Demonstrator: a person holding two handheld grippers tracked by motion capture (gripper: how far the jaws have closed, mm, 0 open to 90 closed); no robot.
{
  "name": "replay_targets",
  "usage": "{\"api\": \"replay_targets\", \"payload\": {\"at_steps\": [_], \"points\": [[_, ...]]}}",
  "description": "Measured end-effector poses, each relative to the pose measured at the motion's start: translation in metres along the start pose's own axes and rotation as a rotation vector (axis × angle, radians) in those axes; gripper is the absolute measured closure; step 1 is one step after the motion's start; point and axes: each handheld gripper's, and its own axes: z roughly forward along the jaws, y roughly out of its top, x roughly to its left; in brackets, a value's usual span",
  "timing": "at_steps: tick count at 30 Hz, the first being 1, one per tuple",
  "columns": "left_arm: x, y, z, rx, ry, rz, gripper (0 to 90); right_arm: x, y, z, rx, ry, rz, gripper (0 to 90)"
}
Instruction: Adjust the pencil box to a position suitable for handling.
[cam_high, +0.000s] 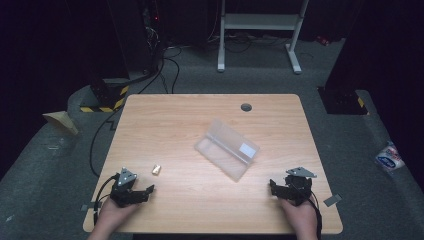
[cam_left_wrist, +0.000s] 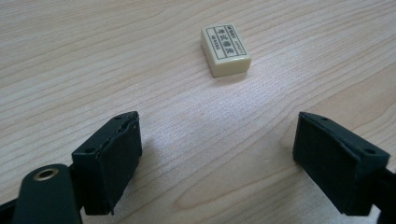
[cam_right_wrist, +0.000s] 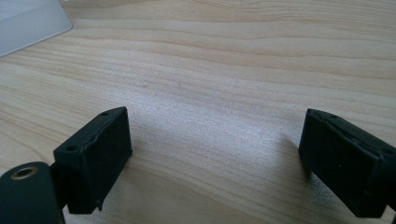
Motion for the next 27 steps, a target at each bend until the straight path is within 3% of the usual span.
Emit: {"api": "replay_targets", "payload": {"at_steps": [15, 27], "points": [[-0.0003, -0.0006, -0.0006, -0.001, 0.003, -0.005, 16.2, -0.0003, -0.0002, -0.0001, -0.002, 0.001, -0.007, 9.4], [-0.0004, -0.0011, -0.0016, 0.002, 0.013, 0.002, 16.2, 0.002, 0.0003, -0.0056, -0.044, -0.009, -0.001, 18.5]]}}
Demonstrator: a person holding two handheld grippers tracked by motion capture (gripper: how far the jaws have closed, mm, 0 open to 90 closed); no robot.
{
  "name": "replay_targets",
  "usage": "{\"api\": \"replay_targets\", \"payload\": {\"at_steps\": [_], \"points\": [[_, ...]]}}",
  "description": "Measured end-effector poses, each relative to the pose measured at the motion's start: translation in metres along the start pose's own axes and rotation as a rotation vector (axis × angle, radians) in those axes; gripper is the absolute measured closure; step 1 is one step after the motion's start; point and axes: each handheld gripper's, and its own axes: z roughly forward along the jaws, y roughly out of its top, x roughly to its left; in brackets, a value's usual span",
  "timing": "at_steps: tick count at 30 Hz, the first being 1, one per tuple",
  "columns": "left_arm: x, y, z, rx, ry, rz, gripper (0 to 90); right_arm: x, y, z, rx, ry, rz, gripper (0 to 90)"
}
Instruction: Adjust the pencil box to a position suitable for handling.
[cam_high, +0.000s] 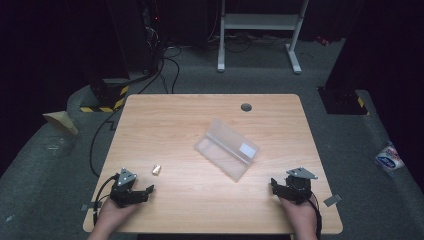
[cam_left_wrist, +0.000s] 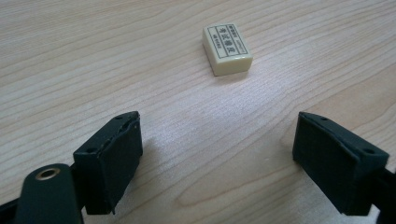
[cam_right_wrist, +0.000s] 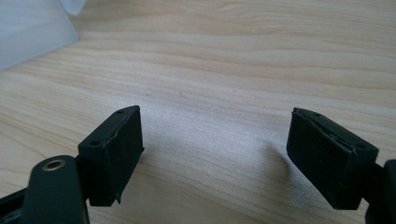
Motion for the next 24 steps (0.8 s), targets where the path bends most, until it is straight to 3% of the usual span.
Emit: {"api": "replay_targets", "payload": {"at_steps": [2, 6, 10, 24], "points": [[-0.001, -0.001, -0.001, 0.0, -0.002, -0.004, 16.0, 0.002, 0.003, -0.003, -0.023, 0.012, 0.027, 21.0], [0.0, -0.001, -0.001, -0.001, -0.008, -0.005, 16.0, 0.011, 0.01, -0.004, -0.055, 0.018, 0.008, 25.1], [0.0, -0.001, -0.001, -0.002, -0.01, -0.006, 15.9, 0.016, 0.011, -0.004, -0.061, 0.014, 0.005, 28.1], [0.0, 0.001, 0.001, 0.0, -0.007, -0.008, 15.9, 0.038, 0.025, -0.005, -0.087, 0.074, -0.004, 28.9]]}}
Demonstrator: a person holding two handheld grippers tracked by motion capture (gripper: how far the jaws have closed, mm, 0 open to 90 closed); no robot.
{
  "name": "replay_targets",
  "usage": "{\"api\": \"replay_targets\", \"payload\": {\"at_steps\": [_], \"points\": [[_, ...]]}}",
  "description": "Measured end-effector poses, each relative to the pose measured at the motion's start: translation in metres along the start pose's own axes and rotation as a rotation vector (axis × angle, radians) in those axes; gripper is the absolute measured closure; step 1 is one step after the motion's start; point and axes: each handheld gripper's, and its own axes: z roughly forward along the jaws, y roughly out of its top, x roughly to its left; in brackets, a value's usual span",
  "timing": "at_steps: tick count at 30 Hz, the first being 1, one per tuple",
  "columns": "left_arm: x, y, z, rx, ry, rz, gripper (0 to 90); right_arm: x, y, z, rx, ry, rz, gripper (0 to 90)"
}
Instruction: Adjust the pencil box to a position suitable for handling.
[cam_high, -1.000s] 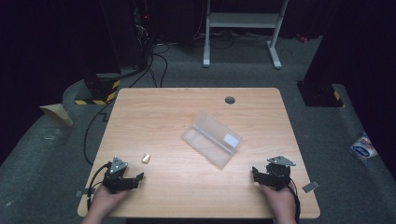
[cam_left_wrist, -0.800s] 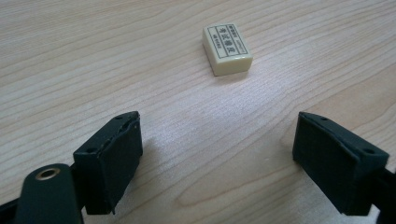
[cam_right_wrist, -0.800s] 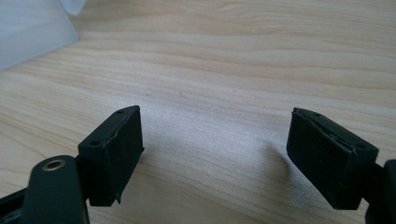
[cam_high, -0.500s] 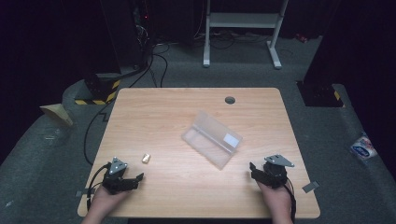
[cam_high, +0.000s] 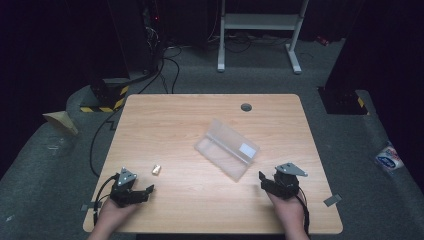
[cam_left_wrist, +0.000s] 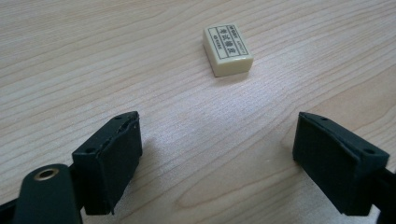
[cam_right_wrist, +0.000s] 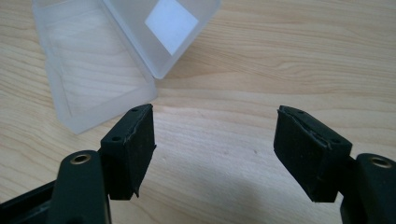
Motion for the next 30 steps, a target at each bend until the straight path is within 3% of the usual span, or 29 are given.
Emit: {"api": "replay_targets", "payload": {"at_steps": [9, 17, 25, 30], "points": [[0.0, 0.001, 0.001, -0.001, -0.006, -0.001, 15.9, 0.026, 0.009, 0.012, -0.012, 0.015, -0.011, 29.0], [0.0, 0.0, 0.001, -0.003, -0.005, 0.001, 16.1, 0.039, 0.021, 0.025, -0.007, 0.017, -0.016, 26.7], [0.0, 0.0, 0.0, -0.001, -0.006, 0.002, 16.1, 0.049, 0.027, 0.035, 0.02, 0.004, -0.042, 26.5], [0.001, 0.0, 0.0, 0.0, -0.006, 0.005, 16.2, 0.046, 0.027, 0.042, 0.039, -0.007, -0.034, 26.5]]}}
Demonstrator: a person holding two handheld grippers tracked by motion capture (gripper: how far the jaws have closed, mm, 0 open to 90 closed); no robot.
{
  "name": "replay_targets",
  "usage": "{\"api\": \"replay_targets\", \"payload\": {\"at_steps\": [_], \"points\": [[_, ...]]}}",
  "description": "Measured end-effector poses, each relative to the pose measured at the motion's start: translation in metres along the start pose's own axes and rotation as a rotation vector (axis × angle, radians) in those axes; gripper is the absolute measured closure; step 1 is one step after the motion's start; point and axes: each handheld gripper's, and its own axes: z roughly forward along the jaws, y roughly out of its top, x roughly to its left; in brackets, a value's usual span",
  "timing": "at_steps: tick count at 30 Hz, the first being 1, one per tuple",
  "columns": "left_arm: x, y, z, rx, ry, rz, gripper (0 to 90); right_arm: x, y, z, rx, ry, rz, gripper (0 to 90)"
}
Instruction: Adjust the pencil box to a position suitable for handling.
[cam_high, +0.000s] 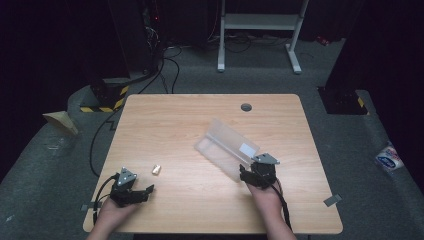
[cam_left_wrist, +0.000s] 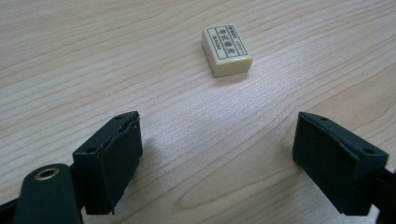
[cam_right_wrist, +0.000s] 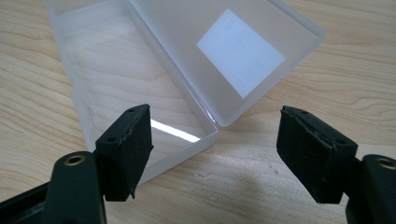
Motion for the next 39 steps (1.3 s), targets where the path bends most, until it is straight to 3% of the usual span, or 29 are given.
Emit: {"api": "replay_targets", "payload": {"at_steps": [22, 31, 36, 39], "points": [[0.0, 0.0, 0.0, 0.001, 0.0, 0.0, 16.3, 0.001, -0.006, 0.011, 0.043, -0.01, -0.016, 29.6], [0.0, -0.001, -0.001, 0.0, 0.003, -0.002, 16.5, -0.015, -0.008, 0.003, 0.032, -0.025, -0.008, 31.8], [0.0, 0.0, 0.0, -0.001, 0.005, -0.008, 16.6, -0.027, -0.01, -0.001, 0.02, -0.037, 0.02, 33.7], [0.0, 0.0, 0.0, -0.003, 0.006, -0.009, 16.6, -0.029, -0.011, -0.008, -0.009, -0.017, 0.029, 37.9]]}}
